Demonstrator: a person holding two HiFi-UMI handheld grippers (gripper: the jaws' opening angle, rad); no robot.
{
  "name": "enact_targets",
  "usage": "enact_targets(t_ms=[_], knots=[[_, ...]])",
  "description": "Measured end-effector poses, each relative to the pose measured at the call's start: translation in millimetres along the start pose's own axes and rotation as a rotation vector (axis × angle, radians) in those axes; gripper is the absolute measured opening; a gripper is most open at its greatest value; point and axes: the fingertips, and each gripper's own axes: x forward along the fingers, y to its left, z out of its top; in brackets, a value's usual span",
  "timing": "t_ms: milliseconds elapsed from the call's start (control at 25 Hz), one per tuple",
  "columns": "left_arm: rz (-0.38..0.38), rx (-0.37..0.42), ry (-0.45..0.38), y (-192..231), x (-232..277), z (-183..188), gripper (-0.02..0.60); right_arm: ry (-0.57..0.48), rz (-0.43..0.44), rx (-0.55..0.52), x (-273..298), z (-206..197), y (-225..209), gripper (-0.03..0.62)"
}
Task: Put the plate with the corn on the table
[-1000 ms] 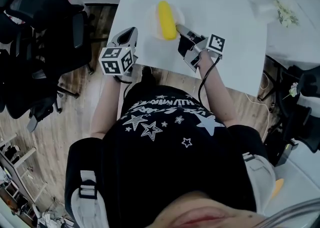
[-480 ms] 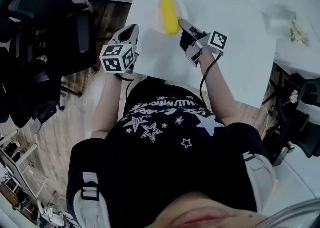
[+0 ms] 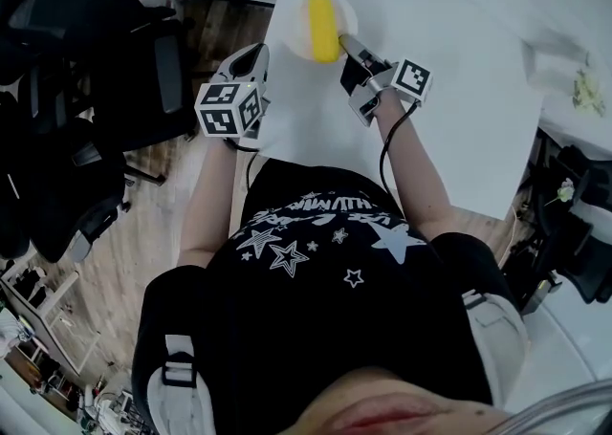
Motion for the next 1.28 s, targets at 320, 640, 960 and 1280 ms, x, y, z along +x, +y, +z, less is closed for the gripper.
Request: enact_targets(t_ms=[320, 640, 960, 1280], knots=[[0.007, -0.014, 0.01, 23.8, 15.3, 3.8, 0.006, -0.012, -0.034, 0.034, 30.9, 3.3, -23.4, 0.025], [0.014, -0.032, 0.027, 40.0, 17.6, -5.1, 0.006, -0.021, -0.076, 0.005, 42.6, 8.6, -35.6, 0.023], [0.005, -0.04, 0.037, 42.7, 25.6, -8.1, 0.006, -0.061, -0.106, 0.045, 47.8, 15.4, -44.7, 0.025], [-0.001, -0.037, 0.042, 40.3, 27.7, -7.6, 0.006, -0.068, -0.15, 0.088, 57.6, 22.6, -50.2, 0.025]])
